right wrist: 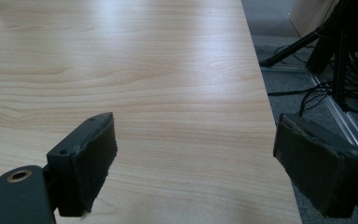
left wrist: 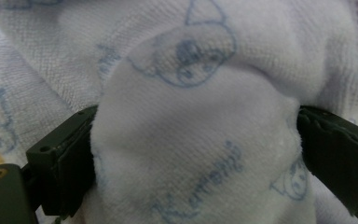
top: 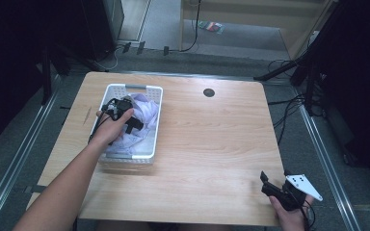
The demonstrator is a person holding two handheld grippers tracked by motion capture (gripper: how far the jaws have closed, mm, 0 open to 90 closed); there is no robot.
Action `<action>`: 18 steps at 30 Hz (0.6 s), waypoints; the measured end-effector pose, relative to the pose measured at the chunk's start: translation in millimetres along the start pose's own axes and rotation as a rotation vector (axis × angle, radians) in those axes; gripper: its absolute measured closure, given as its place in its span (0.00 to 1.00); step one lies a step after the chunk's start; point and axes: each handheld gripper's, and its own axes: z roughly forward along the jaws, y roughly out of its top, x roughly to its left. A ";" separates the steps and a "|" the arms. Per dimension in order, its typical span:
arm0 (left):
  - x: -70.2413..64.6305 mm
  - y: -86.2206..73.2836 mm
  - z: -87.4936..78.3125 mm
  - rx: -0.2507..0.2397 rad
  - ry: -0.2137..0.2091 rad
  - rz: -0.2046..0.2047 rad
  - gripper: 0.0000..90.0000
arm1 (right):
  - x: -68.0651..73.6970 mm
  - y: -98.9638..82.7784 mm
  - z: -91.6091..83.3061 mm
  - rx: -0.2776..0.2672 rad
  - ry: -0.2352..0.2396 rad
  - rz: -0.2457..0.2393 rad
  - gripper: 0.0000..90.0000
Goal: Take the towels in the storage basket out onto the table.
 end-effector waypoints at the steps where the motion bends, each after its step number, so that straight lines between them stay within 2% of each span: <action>1: -1.0 -0.4 0.5 -0.005 0.005 0.004 0.06 | 0.0 0.0 0.0 0.000 0.000 0.000 0.15; 9: 0.1 -1.5 1.0 -0.004 -0.010 0.026 0.06 | 0.5 0.1 0.2 0.003 0.000 -0.001 0.15; 11: -1.6 -1.2 0.5 -0.006 -0.004 0.027 0.10 | 0.5 0.1 0.2 0.004 0.000 -0.002 0.15; 15: -3.1 -0.8 -3.3 -0.008 0.001 0.026 0.29 | 0.5 0.2 0.3 0.004 0.000 -0.003 0.15; 16: -3.4 -0.7 -4.4 -0.006 0.001 0.028 0.29 | 0.5 0.2 0.3 0.004 0.000 -0.003 0.15; 17: -3.9 -0.8 -5.8 -0.007 -0.002 0.028 0.41 | 0.6 0.1 0.3 0.004 0.001 -0.003 0.15; 18: -4.3 -0.6 -7.5 -0.008 -0.003 0.038 0.46 | 0.6 0.1 0.2 0.004 0.001 -0.002 0.15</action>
